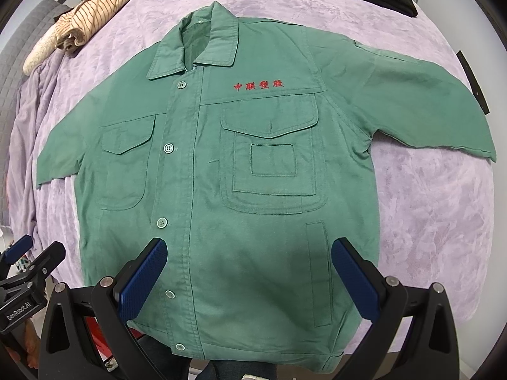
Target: Fold large clothes
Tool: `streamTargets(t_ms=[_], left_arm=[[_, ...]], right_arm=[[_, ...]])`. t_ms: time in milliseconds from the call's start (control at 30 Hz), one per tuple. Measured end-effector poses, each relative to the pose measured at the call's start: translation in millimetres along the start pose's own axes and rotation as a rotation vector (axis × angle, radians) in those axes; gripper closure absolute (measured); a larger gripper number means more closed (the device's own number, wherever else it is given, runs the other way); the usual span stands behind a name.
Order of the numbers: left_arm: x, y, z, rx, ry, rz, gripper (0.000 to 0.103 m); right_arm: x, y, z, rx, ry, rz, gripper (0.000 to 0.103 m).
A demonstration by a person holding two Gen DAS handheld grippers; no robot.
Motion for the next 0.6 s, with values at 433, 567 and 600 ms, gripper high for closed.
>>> streamTargets(t_ms=[433, 567, 600], left_arm=[[-20, 8, 21, -0.018, 0.079, 0.011, 0.0], [-40, 8, 35, -0.005, 0.148, 0.014, 0.0], [-50, 7, 41, 0.001, 0.164, 0.006, 0.0]], right_arm=[[-12, 8, 8, -0.011, -0.001, 0.04, 0.0], [-36, 12, 17, -0.032, -0.1, 0.082, 0.0], [-44, 13, 18, -0.03, -0.133, 0.087, 0.0]])
Point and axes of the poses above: each gripper's, at about its wrist camera, not at the fingertips, and z roughly the way its jaws point, x to its right, y to its underside, the point moved 8 cm from there along z, roughly the way its jaws point, and after that the axes turned 11 degrees about z, right-handed, at the moved point
